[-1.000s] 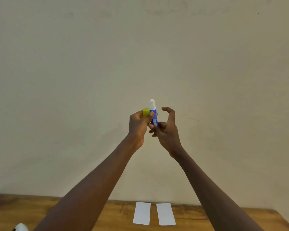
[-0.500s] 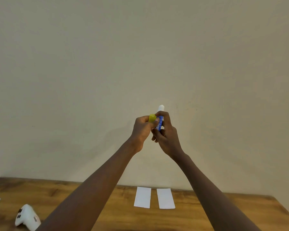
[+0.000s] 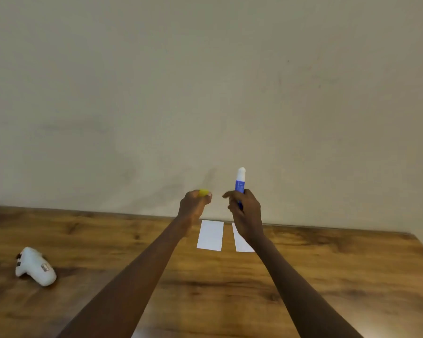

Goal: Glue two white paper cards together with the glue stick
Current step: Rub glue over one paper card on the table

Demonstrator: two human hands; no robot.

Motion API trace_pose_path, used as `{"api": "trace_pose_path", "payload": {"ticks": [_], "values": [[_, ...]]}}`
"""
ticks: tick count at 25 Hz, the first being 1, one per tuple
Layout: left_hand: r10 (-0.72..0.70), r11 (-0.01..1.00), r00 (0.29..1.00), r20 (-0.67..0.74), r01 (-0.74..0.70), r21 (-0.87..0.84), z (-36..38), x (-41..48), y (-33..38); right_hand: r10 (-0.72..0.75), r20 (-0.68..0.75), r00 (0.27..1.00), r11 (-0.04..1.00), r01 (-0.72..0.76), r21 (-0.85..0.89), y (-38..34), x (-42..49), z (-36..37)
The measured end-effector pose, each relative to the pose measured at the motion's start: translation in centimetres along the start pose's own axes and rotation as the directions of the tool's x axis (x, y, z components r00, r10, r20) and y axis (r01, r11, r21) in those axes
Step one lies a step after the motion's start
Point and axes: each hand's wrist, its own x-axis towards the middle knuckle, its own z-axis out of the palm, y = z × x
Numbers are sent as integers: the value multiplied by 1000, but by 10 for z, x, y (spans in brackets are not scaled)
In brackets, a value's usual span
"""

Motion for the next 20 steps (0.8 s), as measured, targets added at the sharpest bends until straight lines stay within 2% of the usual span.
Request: {"api": "trace_pose_path", "payload": {"ticks": [4, 8, 14, 20], "values": [[-115, 991, 993, -38, 118, 70, 4, 30, -66, 135, 19, 991, 985, -132, -107, 62, -20, 47], [-120, 974, 988, -99, 137, 181, 10, 54, -105, 240, 91, 966, 952, -217, -215, 102, -28, 93], [-93, 941, 992, -84, 115, 318, 18, 63, -137, 372, 282, 884, 852, -204, -482, 131, -39, 126], [-36, 931, 989, -142, 85, 355, 14, 45, -157, 427, 363, 829, 847, -225, -483, 126, -74, 101]]}}
